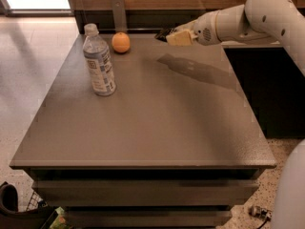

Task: Move rxbar chocolate near orange

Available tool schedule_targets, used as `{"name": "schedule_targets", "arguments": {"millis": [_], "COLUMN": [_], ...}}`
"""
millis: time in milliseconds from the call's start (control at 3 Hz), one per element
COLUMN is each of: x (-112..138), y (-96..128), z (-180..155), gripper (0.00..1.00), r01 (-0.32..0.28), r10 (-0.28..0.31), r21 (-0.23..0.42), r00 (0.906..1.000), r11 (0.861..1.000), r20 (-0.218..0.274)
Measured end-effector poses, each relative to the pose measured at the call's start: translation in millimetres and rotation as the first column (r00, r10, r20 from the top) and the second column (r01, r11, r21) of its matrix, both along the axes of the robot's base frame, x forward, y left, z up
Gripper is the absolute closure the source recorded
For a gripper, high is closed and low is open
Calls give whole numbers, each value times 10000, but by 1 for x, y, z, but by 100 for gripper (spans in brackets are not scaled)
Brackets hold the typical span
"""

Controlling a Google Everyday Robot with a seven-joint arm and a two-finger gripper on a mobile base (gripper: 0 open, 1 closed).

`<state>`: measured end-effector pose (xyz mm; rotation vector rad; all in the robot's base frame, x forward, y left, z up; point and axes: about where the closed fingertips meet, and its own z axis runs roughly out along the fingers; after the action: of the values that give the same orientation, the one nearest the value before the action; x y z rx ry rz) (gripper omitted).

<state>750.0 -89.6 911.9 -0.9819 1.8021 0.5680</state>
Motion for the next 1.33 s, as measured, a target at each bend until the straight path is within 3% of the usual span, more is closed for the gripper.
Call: {"name": "schedule_targets", "arguments": {"millis": [333, 667, 1000, 1333], "x": [37, 63, 73, 72], "y": [29, 62, 78, 79], "z": [23, 19, 4, 3], "gripper": [100, 100, 97, 75], "r01": [-76, -357, -543, -559], "r10": [75, 340, 525, 541], "r21": [27, 225, 338, 330], "r00": [9983, 9968, 9972, 9971], "r11": [10000, 9991, 9980, 9979], "r20": [586, 721, 536, 527]}}
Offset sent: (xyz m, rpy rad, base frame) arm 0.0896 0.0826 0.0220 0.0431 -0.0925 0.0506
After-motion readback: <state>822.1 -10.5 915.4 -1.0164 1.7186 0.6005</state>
